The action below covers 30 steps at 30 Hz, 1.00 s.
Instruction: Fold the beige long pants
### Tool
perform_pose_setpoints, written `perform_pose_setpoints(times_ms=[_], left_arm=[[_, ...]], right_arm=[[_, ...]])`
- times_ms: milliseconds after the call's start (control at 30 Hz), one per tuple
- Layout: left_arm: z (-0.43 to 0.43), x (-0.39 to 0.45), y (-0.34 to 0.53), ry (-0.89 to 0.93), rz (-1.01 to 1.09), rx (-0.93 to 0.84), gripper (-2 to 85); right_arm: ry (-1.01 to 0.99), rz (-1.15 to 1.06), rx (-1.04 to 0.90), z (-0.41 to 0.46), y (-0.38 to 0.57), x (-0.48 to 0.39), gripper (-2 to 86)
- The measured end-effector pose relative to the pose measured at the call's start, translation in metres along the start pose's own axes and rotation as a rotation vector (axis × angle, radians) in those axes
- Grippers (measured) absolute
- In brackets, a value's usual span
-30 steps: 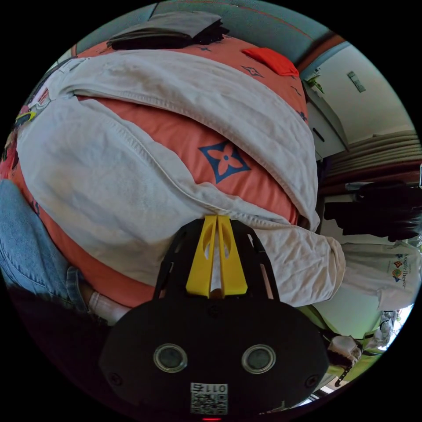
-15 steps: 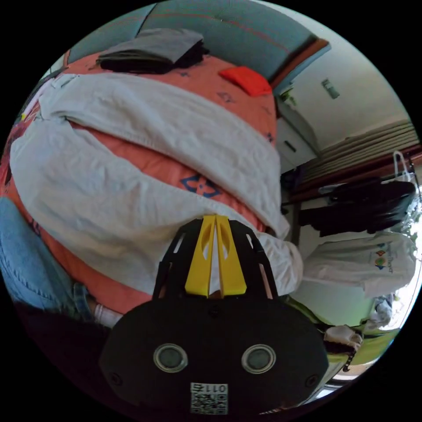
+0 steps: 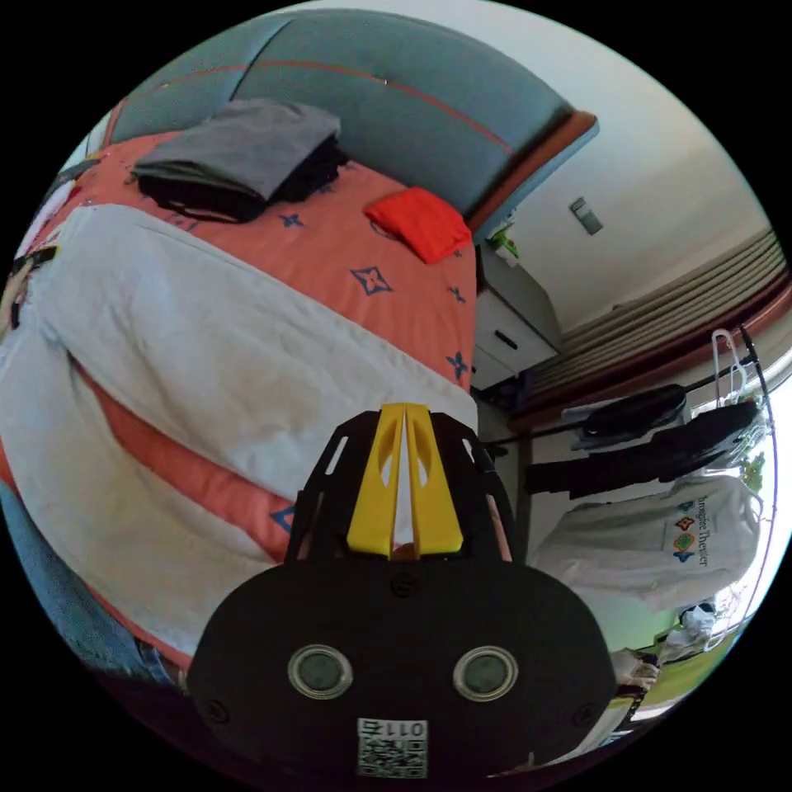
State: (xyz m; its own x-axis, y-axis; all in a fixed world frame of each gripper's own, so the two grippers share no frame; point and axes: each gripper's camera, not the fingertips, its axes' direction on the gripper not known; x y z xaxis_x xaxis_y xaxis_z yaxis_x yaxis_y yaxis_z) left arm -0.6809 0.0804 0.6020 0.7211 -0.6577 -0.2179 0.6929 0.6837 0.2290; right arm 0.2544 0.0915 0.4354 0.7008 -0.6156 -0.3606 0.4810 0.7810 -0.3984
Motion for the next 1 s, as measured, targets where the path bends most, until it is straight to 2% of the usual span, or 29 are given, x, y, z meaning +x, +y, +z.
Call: perform_pose_setpoints(times_ms=[100,167,267,400,533,667,733,833,900,1000], left_arm=[[0.005,-0.012,-0.004,0.075,0.003,-0.007,0.1],[-0.005,-0.003,-0.003,0.037,0.079,0.022,0.1],[-0.033,0.016,0.012,0.006,0.190,0.080,0.3],[-0.050,0.042,0.061,-0.002,0.338,-0.026,0.9],[-0.061,0.042,0.108,-0.029,0.381,-0.097,2.9],[-0.074,0.038,0.138,-0.086,0.462,-0.110,10.1],[-0.074,0.034,0.131,-0.090,0.440,-0.136,11.6],[-0.086,0.023,0.101,-0.060,0.380,-0.044,11.3],[-0.088,0.009,0.065,-0.015,0.316,0.019,11.4],[-0.068,-0.002,0.013,-0.017,0.324,-0.034,12.7]], right_arm=[[-0.126,0.020,-0.159,0.065,0.002,0.001,0.8],[-0.084,-0.034,-0.098,0.075,0.009,-0.004,1.0],[-0.079,-0.037,-0.115,0.072,0.007,0.010,2.1],[-0.197,0.087,-0.023,0.052,0.036,0.068,7.2],[-0.192,0.078,-0.075,0.058,0.077,0.106,10.1],[-0.239,0.075,-0.137,0.075,0.114,0.138,10.7],[-0.277,0.144,-0.128,0.081,0.123,0.155,10.5],[-0.328,0.253,-0.092,0.088,0.125,0.182,9.1],[-0.273,0.246,-0.055,0.089,0.114,0.188,8.9],[-0.298,0.114,-0.042,0.092,0.089,0.173,10.1]])
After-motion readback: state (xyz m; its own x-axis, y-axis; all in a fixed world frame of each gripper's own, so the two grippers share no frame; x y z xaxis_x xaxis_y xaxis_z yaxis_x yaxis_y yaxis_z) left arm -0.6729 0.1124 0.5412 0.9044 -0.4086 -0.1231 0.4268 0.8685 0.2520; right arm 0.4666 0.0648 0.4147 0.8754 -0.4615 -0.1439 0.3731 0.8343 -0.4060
